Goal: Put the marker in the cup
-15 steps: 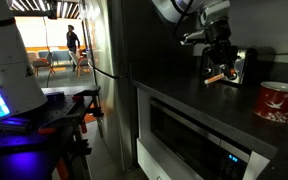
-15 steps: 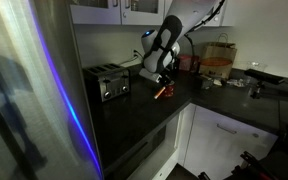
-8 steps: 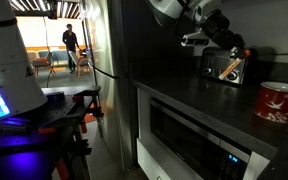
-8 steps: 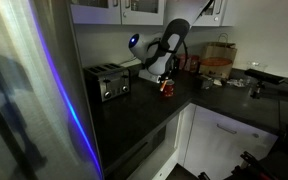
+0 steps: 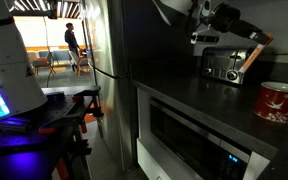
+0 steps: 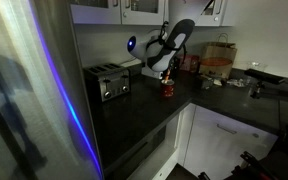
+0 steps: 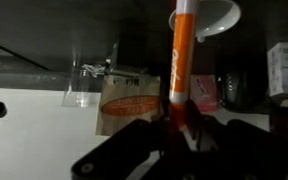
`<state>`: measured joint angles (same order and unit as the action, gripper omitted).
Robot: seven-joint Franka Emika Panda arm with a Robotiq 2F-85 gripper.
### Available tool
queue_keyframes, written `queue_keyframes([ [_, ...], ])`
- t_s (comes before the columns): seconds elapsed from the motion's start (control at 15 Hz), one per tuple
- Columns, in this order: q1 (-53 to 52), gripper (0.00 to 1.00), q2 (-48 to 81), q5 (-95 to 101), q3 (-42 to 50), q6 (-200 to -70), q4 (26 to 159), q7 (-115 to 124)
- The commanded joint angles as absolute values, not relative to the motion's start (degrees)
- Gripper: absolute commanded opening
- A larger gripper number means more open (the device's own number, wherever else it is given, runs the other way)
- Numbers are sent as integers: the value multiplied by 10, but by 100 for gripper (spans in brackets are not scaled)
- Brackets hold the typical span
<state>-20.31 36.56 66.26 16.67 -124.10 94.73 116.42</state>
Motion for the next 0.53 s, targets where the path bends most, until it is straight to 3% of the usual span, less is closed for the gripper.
queue_keyframes([
  [0.0, -157, 5, 386, 706, 123, -1208, 905, 1179],
  [0.47, -99, 5, 459, 716, 90, -1193, 811, 1155],
])
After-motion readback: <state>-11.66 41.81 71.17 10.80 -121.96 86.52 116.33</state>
